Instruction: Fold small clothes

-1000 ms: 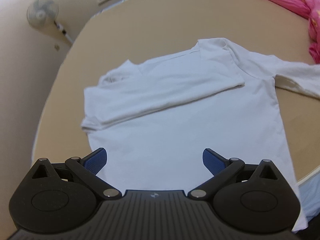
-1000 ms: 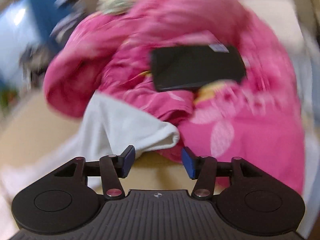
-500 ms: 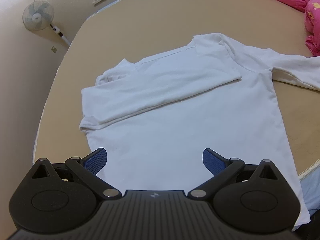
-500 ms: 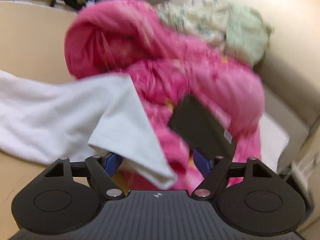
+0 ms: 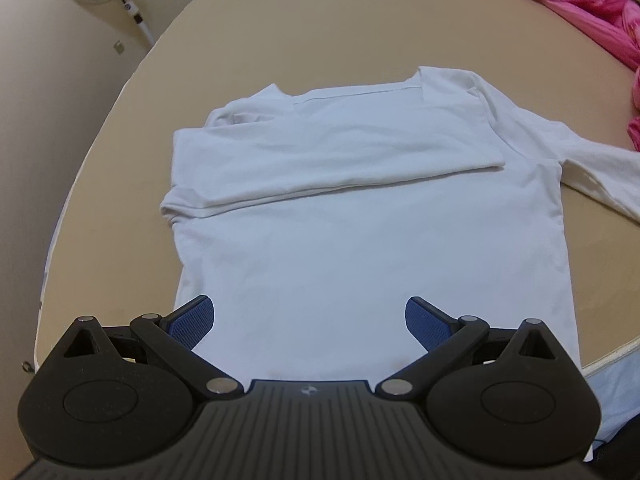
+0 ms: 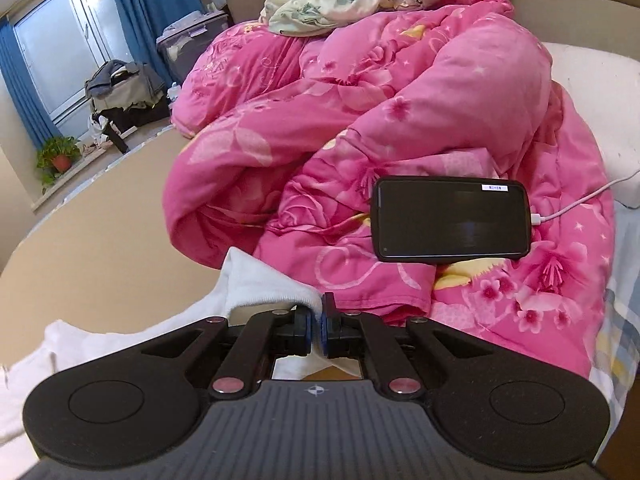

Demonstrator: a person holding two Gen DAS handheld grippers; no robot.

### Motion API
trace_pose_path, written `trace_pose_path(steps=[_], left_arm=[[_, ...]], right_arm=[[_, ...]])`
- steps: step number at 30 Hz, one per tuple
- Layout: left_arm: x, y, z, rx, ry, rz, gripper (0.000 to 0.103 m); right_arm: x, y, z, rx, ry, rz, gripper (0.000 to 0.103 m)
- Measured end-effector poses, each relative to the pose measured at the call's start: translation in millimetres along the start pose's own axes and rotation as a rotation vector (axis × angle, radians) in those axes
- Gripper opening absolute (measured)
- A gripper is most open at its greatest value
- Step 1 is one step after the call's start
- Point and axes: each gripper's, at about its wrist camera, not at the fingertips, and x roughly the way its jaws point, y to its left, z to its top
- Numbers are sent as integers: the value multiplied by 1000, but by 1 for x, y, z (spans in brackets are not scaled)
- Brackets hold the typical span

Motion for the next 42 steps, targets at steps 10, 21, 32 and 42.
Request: trace_pose_path(steps=[10,21,32,42], left_arm=[[-1,53,-11,-95,9,3,102],[21,156,-43,-315,60,-96,102],[53,294,-99,-520,71,-44,102],[70,329,-120,-568,89,4,102]], right_arm=[[-27,51,11,-44,0,47,4],[-81,198,56,-94,40,271,4],[-72,530,-21,-319,166,521,4],[-29,577,-177,-366,468,602,41]])
